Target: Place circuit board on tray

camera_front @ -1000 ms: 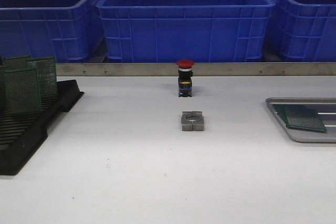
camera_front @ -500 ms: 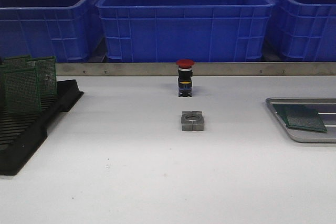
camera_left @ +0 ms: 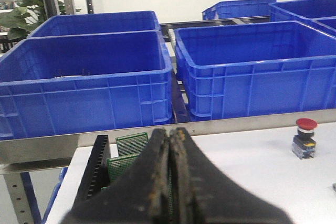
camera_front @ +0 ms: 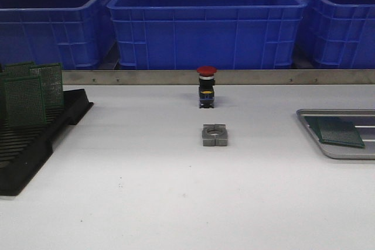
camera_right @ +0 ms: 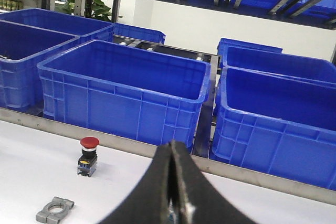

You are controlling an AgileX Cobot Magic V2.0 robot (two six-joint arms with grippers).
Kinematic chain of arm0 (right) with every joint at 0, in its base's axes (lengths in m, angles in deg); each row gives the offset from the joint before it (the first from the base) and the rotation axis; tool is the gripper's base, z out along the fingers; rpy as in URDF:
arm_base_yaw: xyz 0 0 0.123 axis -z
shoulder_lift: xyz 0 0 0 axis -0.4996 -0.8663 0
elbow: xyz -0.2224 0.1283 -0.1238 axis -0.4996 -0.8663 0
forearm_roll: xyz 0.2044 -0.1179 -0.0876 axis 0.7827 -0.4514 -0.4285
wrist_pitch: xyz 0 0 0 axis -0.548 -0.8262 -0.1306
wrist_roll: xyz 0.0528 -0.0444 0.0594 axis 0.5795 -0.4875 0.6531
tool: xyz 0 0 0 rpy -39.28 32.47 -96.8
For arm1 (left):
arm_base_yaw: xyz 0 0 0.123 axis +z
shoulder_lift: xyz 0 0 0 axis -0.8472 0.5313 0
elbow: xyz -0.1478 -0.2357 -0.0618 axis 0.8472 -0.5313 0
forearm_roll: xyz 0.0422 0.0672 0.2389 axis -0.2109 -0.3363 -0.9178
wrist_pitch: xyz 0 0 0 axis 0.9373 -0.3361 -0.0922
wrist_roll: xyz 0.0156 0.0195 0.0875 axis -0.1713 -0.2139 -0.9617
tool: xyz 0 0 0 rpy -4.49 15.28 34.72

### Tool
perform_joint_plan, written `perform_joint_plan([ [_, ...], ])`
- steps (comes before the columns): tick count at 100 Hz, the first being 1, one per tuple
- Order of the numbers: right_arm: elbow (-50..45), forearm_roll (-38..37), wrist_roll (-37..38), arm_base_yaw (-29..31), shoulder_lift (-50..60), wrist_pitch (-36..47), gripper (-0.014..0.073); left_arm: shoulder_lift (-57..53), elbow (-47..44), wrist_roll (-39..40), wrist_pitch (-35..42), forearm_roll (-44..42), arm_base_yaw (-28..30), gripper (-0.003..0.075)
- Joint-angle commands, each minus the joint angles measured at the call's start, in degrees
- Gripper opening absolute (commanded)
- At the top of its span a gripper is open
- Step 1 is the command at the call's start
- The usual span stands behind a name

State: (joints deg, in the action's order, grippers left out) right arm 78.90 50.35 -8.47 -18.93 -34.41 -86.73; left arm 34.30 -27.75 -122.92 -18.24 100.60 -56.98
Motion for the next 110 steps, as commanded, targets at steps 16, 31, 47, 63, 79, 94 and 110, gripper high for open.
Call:
perform_joint_plan([
  [16, 1.23, 1.70, -0.44, -0.03, -0.75, 2.22, -0.0113, 0.57, 1.56, 20.79, 2.09, -17.74, -0.47, -0.0020],
  [31, 1.23, 1.70, -0.44, -0.03, -0.75, 2.22, -0.0113, 0.46, 1.43, 62.36, 0.16, -59.50, -1.15, -0.0020],
  [47, 1.23, 1.70, -0.44, -0.03, -0.75, 2.22, -0.0113, -0.08, -1.97, 75.18, 9.43, -74.57, -2.92, -0.0020],
  [63, 1.23, 1.70, -0.44, -0.03, -0.75, 2.22, -0.0113, -3.92, -9.33, 93.07, 16.76, -88.89, -3.17, -0.0020],
  [79, 1.23, 1.70, -0.44, -0.03, -0.75, 2.22, -0.0113, -10.62, -15.70, 92.37, 15.41, -88.89, -1.76, -0.0020],
  [94, 1.23, 1.70, -0.44, -0.03, -0.79, 2.07, -0.0113, -15.63, -16.39, 91.01, 6.88, -87.16, -0.04, -0.0020],
  [110, 1.23, 1.70, -0.44, -0.03, -0.74, 1.92, -0.0113, -16.01, -16.39, 91.01, 3.32, -87.16, -0.04, -0.0020],
])
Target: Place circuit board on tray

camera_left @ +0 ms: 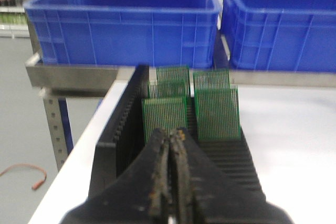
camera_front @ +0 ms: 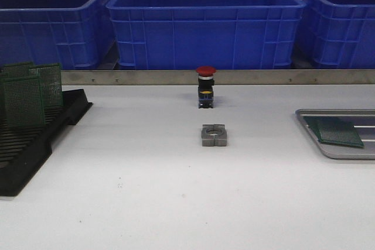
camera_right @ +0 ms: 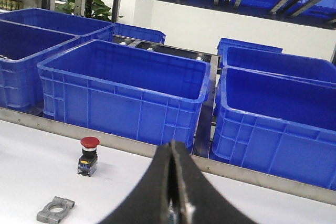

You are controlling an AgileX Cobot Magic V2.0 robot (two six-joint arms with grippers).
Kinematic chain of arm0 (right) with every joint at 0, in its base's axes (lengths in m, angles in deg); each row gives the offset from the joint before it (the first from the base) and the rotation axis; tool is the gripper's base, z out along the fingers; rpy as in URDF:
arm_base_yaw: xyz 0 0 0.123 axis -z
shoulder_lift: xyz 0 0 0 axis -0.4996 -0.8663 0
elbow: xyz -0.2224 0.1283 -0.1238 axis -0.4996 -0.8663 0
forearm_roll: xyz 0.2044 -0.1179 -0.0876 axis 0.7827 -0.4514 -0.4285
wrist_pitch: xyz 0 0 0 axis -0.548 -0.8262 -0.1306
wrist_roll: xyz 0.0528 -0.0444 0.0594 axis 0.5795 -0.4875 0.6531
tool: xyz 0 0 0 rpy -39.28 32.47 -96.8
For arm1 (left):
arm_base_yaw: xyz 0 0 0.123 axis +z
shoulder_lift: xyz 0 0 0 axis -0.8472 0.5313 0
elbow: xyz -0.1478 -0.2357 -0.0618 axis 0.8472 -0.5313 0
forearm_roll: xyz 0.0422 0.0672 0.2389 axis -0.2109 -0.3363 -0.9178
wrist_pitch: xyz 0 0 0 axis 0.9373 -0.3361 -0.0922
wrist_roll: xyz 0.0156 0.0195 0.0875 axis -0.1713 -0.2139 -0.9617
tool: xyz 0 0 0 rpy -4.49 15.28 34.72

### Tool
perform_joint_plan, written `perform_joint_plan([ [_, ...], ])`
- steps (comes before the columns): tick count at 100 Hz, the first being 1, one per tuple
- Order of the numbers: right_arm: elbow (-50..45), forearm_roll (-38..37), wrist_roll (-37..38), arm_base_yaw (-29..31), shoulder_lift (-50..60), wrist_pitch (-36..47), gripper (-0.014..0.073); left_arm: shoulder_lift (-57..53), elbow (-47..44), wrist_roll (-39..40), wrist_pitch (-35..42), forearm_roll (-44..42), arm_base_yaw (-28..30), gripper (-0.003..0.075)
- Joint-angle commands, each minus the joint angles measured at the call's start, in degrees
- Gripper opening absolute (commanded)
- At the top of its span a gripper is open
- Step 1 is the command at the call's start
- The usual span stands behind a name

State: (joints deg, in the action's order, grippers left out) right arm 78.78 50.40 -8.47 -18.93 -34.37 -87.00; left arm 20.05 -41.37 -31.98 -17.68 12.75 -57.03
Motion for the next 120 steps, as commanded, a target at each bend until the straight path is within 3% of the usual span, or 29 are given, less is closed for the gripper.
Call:
perform_joint_plan([
  [1, 1.36, 1.65, -0.44, -0.03, -0.78, 2.19, -0.0113, -1.76, -2.76, 0.07, 2.77, 0.68, 0.00, -0.0020],
  [99, 1.36, 1.65, -0.44, -0.03, -0.78, 0.05, -0.0113, -1.76, -2.67, 0.07, 3.05, 0.68, 0.00, -0.0020],
  [120, 0.00, 0.56, -0.33, -2.43, -0.78, 3.98, -0.0113, -1.76, -2.67, 0.07, 3.05, 0.68, 0.00, -0.0020],
])
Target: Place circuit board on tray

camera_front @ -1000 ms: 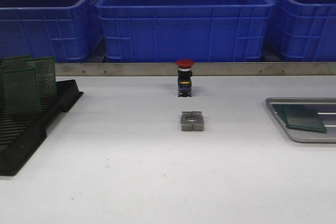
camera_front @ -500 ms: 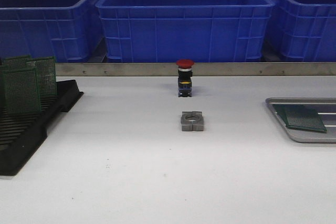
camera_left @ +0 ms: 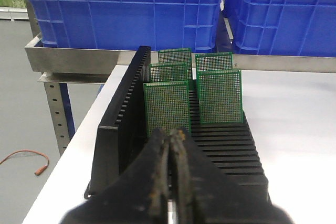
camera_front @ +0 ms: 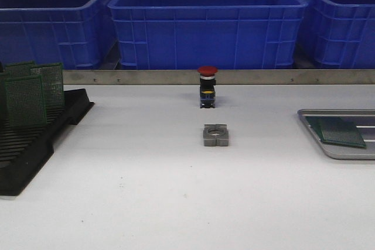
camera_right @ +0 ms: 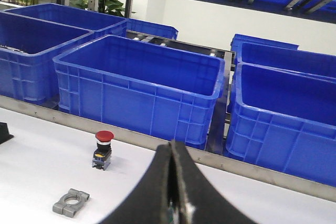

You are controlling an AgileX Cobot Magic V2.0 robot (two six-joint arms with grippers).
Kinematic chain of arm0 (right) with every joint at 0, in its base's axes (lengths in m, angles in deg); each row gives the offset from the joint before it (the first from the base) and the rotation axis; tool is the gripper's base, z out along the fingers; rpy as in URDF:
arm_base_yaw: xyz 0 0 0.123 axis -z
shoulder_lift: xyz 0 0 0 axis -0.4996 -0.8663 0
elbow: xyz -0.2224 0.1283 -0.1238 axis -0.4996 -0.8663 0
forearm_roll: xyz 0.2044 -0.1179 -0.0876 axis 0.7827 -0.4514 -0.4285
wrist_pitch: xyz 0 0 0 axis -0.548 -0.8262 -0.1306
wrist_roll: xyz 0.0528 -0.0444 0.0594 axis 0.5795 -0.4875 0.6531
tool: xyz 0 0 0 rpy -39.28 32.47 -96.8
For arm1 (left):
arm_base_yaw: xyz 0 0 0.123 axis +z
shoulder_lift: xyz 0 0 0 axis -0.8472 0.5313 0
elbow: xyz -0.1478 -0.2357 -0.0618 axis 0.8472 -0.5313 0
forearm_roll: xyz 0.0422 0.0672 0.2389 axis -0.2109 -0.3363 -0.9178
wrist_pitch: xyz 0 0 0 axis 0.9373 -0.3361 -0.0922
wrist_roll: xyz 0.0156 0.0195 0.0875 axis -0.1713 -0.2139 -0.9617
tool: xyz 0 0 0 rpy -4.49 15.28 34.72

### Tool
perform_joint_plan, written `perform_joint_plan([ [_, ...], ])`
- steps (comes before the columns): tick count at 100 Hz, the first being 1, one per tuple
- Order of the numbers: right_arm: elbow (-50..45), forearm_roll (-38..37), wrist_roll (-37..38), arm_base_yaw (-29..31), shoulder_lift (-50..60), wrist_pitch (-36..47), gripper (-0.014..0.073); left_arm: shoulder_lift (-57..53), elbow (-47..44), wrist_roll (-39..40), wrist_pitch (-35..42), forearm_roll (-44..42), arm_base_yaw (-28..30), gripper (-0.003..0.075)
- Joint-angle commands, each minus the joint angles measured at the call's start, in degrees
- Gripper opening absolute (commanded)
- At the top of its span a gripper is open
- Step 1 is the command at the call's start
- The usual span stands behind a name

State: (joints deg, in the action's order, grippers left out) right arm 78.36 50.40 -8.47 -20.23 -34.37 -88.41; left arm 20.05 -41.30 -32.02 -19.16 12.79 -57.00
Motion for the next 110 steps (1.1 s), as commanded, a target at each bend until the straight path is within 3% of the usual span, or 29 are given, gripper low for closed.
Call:
perform_joint_plan([
  [1, 0.30, 0.41, -0.18, -1.27, -0.78, 6.22, -0.0113, -1.76, -2.75, 0.11, 4.53, 0.64, -0.03, -0.0020],
  [10, -0.83, -5.09, 4.18, -3.26, -0.78, 12.06, -0.0113, -1.76, -2.75, 0.11, 4.53, 0.64, -0.03, -0.0020],
  [17, -1.03, -15.92, 12.30, -4.85, -0.78, 16.47, -0.0113, -1.76, -2.75, 0.11, 4.53, 0.64, -0.03, -0.0020],
  [22, -1.19, -26.14, 20.71, -5.71, -0.78, 18.67, -0.0113, -1.76, -2.75, 0.11, 4.53, 0.64, -0.03, -0.0020],
  [34, -4.74, -50.04, 48.95, -6.31, -0.78, 25.18, -0.0113, -1.76, -2.75, 0.11, 4.53, 0.64, -0.03, -0.0020],
  [41, -8.10, -59.11, 60.36, -6.31, -0.40, 28.46, -0.0113, -1.76, -2.75, 0.11, 4.53, 0.64, -0.03, -0.0020],
  [48, -12.00, -63.42, 66.89, -6.31, 1.77, 29.56, -0.0113, -1.76, -2.75, 0.11, 4.53, 0.64, -0.03, -0.0020],
  [54, -15.67, -63.68, 69.93, -6.54, 3.05, 31.41, -0.0113, -1.76, -2.75, 0.11, 4.53, 0.64, -0.03, -0.0020],
  [57, -15.37, -63.98, 70.84, -6.84, 3.02, 27.97, -0.0113, -1.76, -2.75, 0.11, 4.53, 0.64, -0.03, -0.0020],
  [110, -15.39, -65.20, 69.68, -9.08, 3.02, 27.51, -0.0113, -1.76, -2.75, 0.11, 4.41, 0.64, -0.03, -0.0020],
])
